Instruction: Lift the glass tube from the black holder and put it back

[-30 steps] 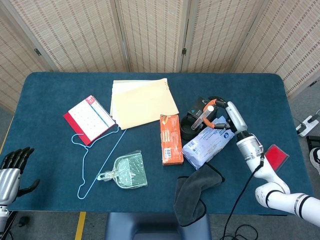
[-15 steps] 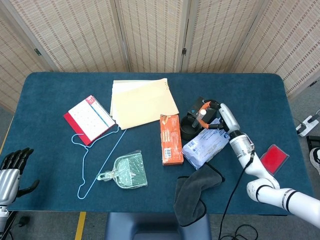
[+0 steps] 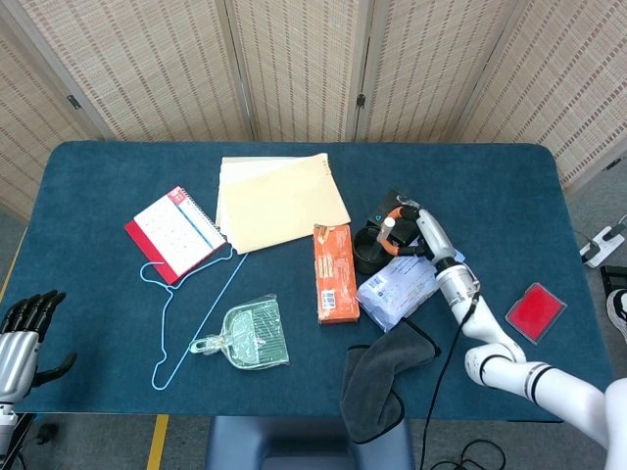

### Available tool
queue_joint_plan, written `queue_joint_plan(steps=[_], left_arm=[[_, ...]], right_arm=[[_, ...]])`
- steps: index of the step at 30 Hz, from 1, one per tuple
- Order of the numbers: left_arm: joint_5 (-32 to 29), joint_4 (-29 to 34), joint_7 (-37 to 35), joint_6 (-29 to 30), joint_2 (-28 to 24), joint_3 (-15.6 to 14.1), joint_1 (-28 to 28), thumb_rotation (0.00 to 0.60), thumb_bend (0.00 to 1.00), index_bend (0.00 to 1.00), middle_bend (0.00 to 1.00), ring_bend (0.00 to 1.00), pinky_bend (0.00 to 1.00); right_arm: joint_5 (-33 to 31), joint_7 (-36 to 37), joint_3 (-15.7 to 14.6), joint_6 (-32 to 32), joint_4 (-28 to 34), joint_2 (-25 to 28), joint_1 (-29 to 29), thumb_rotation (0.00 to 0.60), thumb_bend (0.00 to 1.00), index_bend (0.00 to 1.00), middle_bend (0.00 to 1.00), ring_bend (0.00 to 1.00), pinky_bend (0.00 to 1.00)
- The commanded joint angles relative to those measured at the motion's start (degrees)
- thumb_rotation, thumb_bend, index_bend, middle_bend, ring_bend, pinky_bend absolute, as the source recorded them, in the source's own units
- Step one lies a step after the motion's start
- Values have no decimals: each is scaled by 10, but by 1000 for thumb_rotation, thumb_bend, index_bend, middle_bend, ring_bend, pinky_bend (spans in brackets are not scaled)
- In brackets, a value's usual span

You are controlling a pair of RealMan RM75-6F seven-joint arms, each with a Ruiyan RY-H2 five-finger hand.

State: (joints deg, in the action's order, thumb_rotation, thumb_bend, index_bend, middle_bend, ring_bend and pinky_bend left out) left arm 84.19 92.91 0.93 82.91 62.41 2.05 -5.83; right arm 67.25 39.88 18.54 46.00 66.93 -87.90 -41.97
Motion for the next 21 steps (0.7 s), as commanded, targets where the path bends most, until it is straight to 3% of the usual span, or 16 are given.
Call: queue_joint_plan(steps=[1, 4, 6, 11, 14, 18, 21], left_arm=[[-1, -1, -1, -1, 0, 0, 0, 600, 284, 126, 117, 94, 110], [-2, -3, -2, -2, 1, 0, 0, 600, 284, 126, 117, 94, 110], [-2, -4, -4, -2, 2, -1, 1, 600, 285, 126, 117, 94, 110], [0, -7, -7, -2, 3, 0, 0, 600, 285, 126, 117, 94, 110], [0, -8, -8, -3, 4, 0, 0, 600, 285, 126, 117, 94, 110], [3, -9, -8, -3, 5, 0, -3, 600, 285, 126, 117, 94, 110], [5, -9, -9, -2, 5, 2, -4, 600, 285, 126, 117, 94, 110]], right_arm=[[0, -3, -2, -7, -13, -9, -3, 600, 478, 647, 415, 158, 159], [4, -3, -5, -15, -14, -7, -2, 600, 477, 632, 395, 155, 159], [8, 2, -6, -22, -8, 1, -1, 600, 477, 564, 368, 137, 156], [32, 2, -16, -33, 22, 40, 5, 600, 477, 151, 220, 38, 129], [48, 18, -19, -29, 52, 71, 15, 600, 477, 24, 161, 3, 122], [79, 27, -28, -3, 88, 116, 36, 600, 473, 0, 121, 0, 110], [104, -5, -39, 48, 116, 149, 63, 600, 473, 0, 115, 0, 108]])
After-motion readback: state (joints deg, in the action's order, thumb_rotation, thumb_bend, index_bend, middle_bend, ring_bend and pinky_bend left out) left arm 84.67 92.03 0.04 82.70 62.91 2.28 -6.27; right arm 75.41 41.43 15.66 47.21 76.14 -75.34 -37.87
